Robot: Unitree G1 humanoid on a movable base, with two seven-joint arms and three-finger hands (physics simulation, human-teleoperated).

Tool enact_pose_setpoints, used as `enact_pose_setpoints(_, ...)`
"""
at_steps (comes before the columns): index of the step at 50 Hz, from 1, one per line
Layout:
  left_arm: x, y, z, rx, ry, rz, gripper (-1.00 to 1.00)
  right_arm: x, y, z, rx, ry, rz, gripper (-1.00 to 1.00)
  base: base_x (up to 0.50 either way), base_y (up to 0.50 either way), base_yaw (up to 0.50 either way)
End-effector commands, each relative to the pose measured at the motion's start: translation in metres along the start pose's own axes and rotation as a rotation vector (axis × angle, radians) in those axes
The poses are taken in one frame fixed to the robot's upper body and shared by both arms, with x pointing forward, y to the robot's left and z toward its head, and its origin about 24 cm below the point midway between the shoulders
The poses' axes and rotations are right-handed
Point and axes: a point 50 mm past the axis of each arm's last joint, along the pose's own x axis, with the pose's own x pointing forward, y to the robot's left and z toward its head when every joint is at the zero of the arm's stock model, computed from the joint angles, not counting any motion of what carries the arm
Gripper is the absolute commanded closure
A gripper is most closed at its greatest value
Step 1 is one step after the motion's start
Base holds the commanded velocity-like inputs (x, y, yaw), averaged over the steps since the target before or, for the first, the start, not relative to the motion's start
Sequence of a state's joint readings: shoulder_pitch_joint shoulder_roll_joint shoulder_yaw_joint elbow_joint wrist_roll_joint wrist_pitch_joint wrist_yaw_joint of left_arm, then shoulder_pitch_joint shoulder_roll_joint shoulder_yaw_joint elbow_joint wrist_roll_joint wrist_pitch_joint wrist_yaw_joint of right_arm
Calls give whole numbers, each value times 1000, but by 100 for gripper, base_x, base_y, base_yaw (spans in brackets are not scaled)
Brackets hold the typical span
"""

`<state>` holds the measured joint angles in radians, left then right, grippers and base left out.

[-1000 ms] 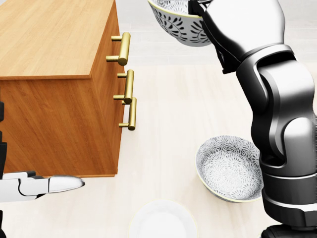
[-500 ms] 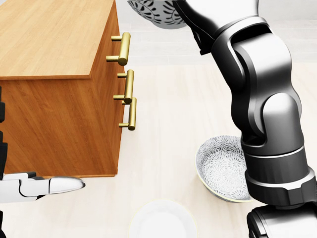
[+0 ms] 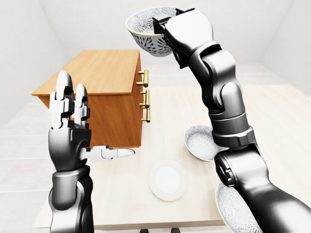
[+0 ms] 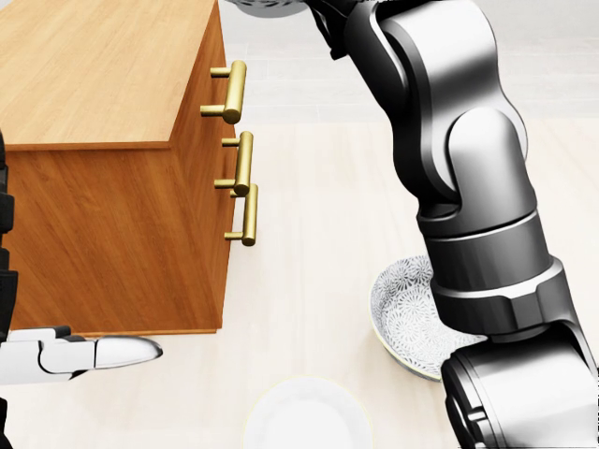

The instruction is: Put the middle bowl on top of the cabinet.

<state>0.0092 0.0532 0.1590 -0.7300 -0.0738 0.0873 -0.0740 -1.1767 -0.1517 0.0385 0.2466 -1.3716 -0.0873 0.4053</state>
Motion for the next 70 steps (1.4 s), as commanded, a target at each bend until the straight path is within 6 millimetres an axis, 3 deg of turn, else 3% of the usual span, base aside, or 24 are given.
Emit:
enact_pose_setpoints(1, 0, 1, 2, -22, -9, -1, -100, 16, -12, 14, 56, -52, -45, 100, 0, 0, 0)
enact_pose_setpoints(4, -1, 1, 3, -25, -11, 0, -100, 16, -9, 21, 53, -77, -15, 100, 0, 0, 0)
enact_pose_setpoints(24, -1, 1, 3, -25, -12, 0, -100, 16, -9, 20, 56, -69, -15, 100, 0, 0, 0)
enact_pose_setpoints(33, -1, 1, 4, -25, -19, 2, -100, 27, 2, 35, 92, -99, -32, 100, 0, 0, 0)
enact_pose_setpoints(54, -1, 2, 5, -30, -24, 4, -100, 63, -9, 61, 131, -132, -106, 100, 0, 0, 0)
enact_pose_setpoints(70, -1, 2, 4, -33, -17, 5, -100, 70, -11, 89, 162, -174, -127, 100, 0, 0, 0)
